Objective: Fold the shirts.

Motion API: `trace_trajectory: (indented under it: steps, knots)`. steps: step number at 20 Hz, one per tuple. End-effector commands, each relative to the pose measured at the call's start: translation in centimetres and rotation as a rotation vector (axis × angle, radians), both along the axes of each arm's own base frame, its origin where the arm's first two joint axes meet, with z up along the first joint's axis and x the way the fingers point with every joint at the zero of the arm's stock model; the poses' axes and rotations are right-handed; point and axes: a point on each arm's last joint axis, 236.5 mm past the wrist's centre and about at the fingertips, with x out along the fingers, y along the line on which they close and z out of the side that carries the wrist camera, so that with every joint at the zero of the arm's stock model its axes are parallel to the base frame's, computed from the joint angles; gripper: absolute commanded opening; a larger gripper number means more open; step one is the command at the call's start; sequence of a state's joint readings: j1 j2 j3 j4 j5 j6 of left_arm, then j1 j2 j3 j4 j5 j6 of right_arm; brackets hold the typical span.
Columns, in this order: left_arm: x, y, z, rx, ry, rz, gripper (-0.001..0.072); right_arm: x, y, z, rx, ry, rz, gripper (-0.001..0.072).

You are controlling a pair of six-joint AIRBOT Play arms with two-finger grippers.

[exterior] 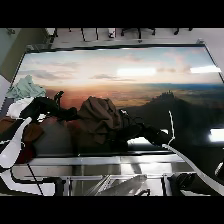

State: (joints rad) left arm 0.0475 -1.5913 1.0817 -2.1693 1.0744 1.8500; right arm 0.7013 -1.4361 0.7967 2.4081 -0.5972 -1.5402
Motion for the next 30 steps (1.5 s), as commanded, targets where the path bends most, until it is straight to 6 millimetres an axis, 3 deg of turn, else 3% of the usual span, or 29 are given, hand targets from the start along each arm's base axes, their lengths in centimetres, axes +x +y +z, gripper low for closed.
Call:
trace_trajectory:
  steps: [1,2,5,9,10,12,15,16,18,20,22,24,26,27,29,30]
  knots:
    - [0.0,-0.1,0.1,-0.002,0.001,-0.019,0.0014,-0.7,-1.1,-1.0,-0.022,0.079,0.015,0.0525]
    - [-0.2,-0.2,0.2,-0.005,0.007,-0.025,0.0014,-0.8,-1.6,-1.0,-0.022,0.103,0.012,0.0562]
    - [-0.3,-0.2,0.2,-0.006,0.007,-0.033,0.0014,0.3,-2.3,-1.3,-0.024,0.115,-0.033,0.0562]
    - [-0.5,-0.6,0.2,-0.008,0.010,-0.044,0.0014,1.6,-0.8,-1.2,-0.005,0.128,-0.039,0.0547]
    - [-0.6,-0.6,0.2,-0.011,0.013,-0.044,0.0014,2.1,-0.2,-0.8,0.004,0.125,-0.027,0.0460]
    - [-0.6,-0.7,0.3,-0.016,0.016,-0.045,0.0014,3.0,0.7,-0.5,0.015,0.126,-0.014,0.0446]
    - [-0.9,-0.8,0.3,-0.019,0.024,-0.050,0.0014,3.5,1.2,-1.6,0.006,0.138,-0.002,0.0209]
    - [-0.8,-0.8,0.5,-0.018,0.019,-0.050,0.0014,3.5,1.1,-1.8,0.003,0.128,0.014,0.0058]
    - [-0.3,-0.7,1.9,-0.012,-0.027,-0.045,0.0014,3.9,1.0,-1.3,0.010,0.101,0.033,0.0023]
    - [0.7,-0.5,4.9,-0.002,-0.123,-0.035,0.0013,4.6,0.5,1.0,0.038,0.058,0.046,0.0022]
    - [1.1,-0.6,9.9,0.000,-0.251,-0.031,0.0013,5.5,-0.7,6.6,0.102,-0.014,0.056,0.0022]
    - [0.9,-1.0,17.2,-0.005,-0.414,-0.036,0.0012,6.8,-2.8,15.4,0.191,-0.174,0.043,0.0022]
    - [-0.2,-2.1,27.8,-0.025,-0.673,-0.027,0.0012,7.2,-6.6,27.7,0.282,-0.461,0.014,0.0022]
    - [-1.7,-2.5,34.4,-0.037,-0.842,-0.008,0.0012,6.3,-8.7,33.6,0.308,-0.611,0.004,0.0022]
    - [-6.8,-3.1,46.5,-0.081,-1.157,0.024,0.0012,2.4,-12.9,44.5,0.321,-0.913,-0.017,0.0022]
    - [-10.6,-3.3,51.9,-0.115,-1.302,0.029,0.0012,0.0,-14.3,48.4,0.308,-1.035,-0.021,0.0022]
